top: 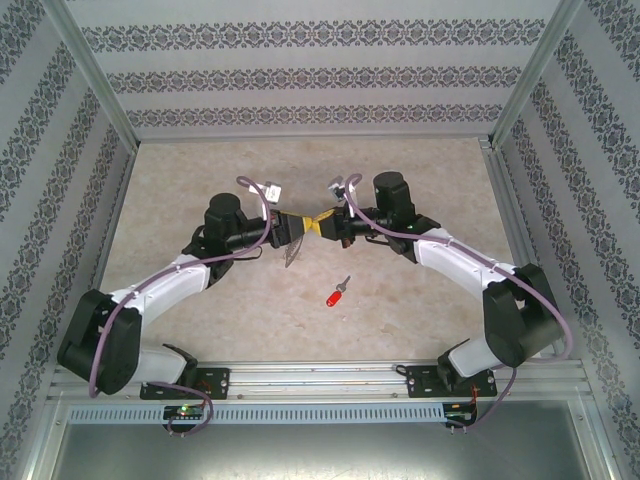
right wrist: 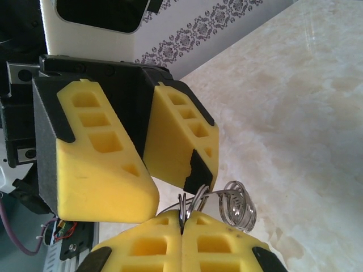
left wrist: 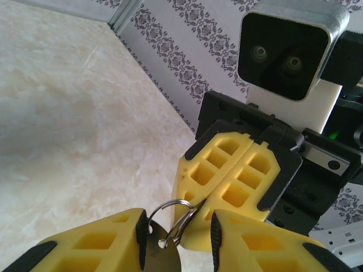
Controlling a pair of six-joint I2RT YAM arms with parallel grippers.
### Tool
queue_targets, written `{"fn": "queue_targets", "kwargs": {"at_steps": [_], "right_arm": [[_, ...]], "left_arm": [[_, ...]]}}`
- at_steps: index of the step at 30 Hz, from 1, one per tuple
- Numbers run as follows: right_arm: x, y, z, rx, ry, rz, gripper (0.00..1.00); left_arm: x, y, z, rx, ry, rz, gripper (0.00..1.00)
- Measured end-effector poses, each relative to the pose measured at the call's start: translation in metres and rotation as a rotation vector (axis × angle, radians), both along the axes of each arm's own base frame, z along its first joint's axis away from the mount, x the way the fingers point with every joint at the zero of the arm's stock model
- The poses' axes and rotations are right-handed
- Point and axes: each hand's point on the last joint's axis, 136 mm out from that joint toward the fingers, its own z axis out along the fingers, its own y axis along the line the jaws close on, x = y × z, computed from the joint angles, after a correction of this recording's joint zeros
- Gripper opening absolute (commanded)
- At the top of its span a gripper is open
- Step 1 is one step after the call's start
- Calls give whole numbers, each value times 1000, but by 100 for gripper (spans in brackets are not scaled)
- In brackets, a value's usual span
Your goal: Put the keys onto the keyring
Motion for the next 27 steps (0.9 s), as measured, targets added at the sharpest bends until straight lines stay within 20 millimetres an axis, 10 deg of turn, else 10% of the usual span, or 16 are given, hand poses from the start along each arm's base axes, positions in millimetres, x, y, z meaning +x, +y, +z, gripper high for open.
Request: {"fn": "queue_targets", "kwargs": {"at_steps": [19,27], "right_arm": [[8,-15,2,4,10,-38,0],[4,-8,-2,-1,17,-21,0]], "left_arm": [[6,-11,6,-85,0,-47,0],[-12,-7,24,-60,-86,-21,56]]}}
